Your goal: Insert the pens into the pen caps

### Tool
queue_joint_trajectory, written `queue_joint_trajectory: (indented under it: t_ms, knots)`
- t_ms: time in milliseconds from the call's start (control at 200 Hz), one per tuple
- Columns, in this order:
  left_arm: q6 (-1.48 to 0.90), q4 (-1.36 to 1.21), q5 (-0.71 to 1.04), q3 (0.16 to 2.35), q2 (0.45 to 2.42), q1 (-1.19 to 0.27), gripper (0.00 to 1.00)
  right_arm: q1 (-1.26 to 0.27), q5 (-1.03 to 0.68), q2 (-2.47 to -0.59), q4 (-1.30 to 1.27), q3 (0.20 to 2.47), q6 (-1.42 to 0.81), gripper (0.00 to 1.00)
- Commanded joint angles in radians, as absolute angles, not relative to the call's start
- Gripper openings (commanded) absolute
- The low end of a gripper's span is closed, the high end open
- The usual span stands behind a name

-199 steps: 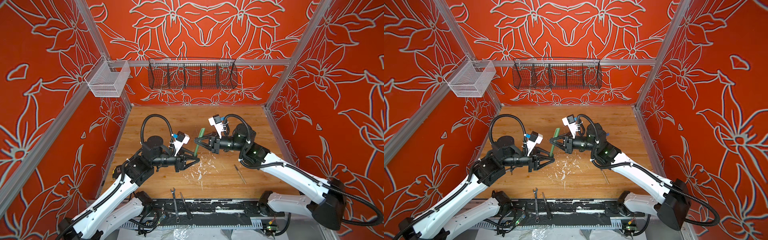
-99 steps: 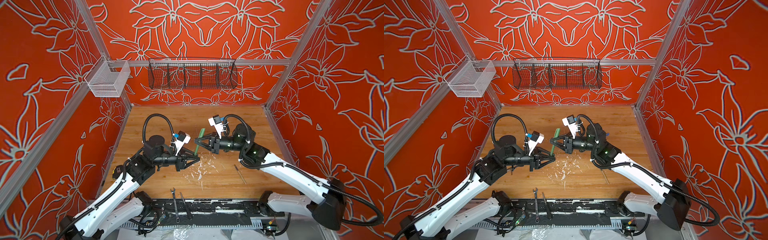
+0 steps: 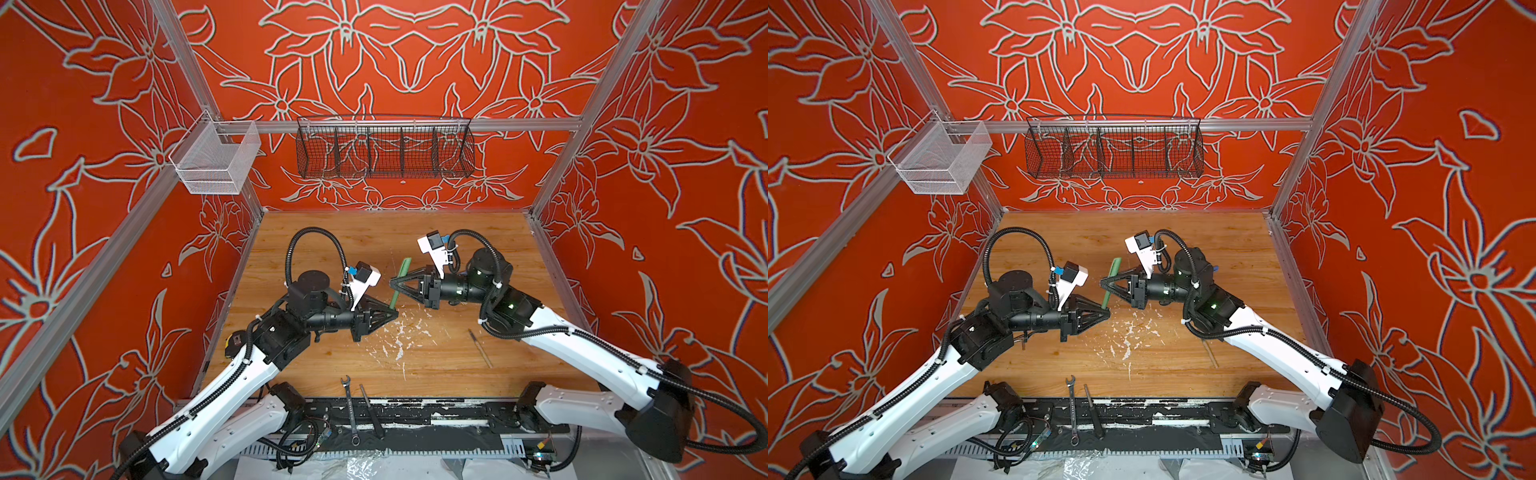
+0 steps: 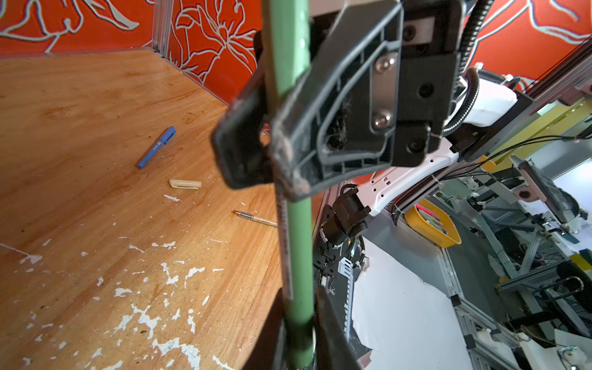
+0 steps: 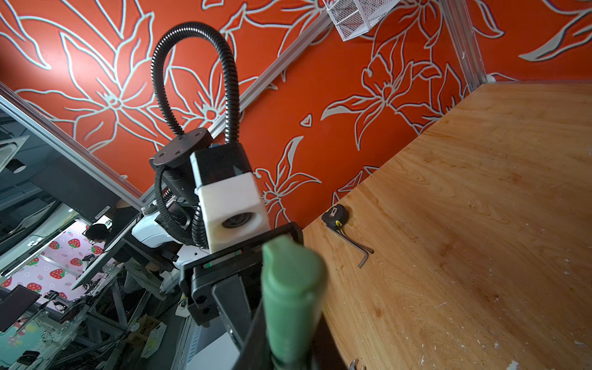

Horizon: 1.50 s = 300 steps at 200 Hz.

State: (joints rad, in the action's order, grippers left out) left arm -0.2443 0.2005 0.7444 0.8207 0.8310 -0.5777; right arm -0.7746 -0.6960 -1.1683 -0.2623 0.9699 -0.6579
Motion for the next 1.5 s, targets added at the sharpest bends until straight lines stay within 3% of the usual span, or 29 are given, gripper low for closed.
queue_joint_trajectory:
  t_ms: [0, 385, 676, 961, 1171, 1321, 1496]
  knots:
    - [-0.231, 0.198, 0.749, 0.841, 0.820, -0.578, 0.29, -0.773, -0.693, -1.147, -0.259, 0.958, -0.650, 0.00]
    - [-0.225, 0.198, 0.733, 0.839, 0.825, -0.578, 0.31, -0.773, -0.714, -1.159, -0.255, 0.968, -0.647, 0.00]
    - [-0.226, 0.184, 0.730, 0.842, 0.842, -0.577, 0.00, -0.774, -0.723, -1.168, -0.261, 0.969, -0.649, 0.00]
    - [-0.233, 0.169, 0.699, 0.823, 0.831, -0.577, 0.00, -0.773, -0.698, -1.148, -0.278, 0.951, -0.658, 0.00]
    - [-0.230, 0.152, 0.669, 0.795, 0.802, -0.577, 0.00, -0.772, -0.652, -1.108, -0.203, 0.938, -0.634, 0.52]
    - [-0.236, 0.144, 0.668, 0.780, 0.794, -0.577, 0.00, -0.766, -0.582, -1.015, -0.099, 0.903, -0.603, 0.64]
    - [-0.245, 0.126, 0.681, 0.752, 0.804, -0.577, 0.00, -0.735, -0.533, -0.919, 0.013, 0.901, -0.558, 0.70]
